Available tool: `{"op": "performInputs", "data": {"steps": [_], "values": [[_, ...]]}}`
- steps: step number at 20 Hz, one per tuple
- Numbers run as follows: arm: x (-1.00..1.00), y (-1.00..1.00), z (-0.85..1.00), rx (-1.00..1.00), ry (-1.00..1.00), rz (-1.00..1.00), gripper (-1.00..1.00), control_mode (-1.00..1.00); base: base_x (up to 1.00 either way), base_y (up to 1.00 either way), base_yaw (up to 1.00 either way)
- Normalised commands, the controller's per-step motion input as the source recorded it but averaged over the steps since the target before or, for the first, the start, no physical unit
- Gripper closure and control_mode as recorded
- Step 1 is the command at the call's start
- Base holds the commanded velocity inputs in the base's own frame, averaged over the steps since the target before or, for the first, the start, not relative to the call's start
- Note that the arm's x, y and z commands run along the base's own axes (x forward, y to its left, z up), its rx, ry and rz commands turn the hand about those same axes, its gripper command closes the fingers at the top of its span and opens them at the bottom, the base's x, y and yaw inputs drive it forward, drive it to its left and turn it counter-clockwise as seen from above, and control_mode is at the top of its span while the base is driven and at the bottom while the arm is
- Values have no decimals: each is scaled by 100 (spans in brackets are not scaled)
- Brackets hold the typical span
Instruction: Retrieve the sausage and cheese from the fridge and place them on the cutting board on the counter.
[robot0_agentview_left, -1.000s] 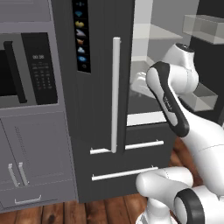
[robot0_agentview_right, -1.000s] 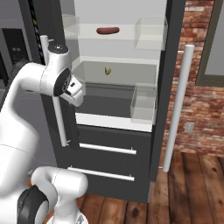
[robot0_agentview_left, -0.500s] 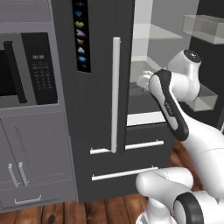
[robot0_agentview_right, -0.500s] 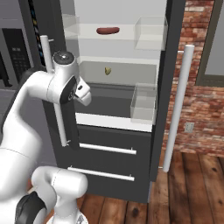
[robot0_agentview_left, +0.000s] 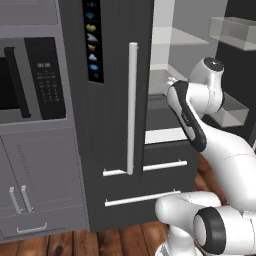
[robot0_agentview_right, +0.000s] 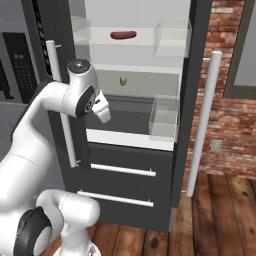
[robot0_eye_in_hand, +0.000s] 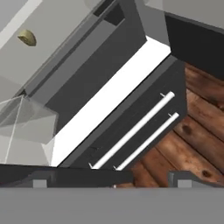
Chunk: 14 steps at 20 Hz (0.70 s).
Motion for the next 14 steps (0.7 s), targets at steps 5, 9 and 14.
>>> {"op": "performInputs", "data": {"steps": [5,9,14], "values": [[49,-4,9,21,-1,6,-100,-100,0,0,0],[48,4,13,16,-2,17,-100,-100,0,0,0],[43,33,10,4,-1,21,-100,-100,0,0,0]]}}
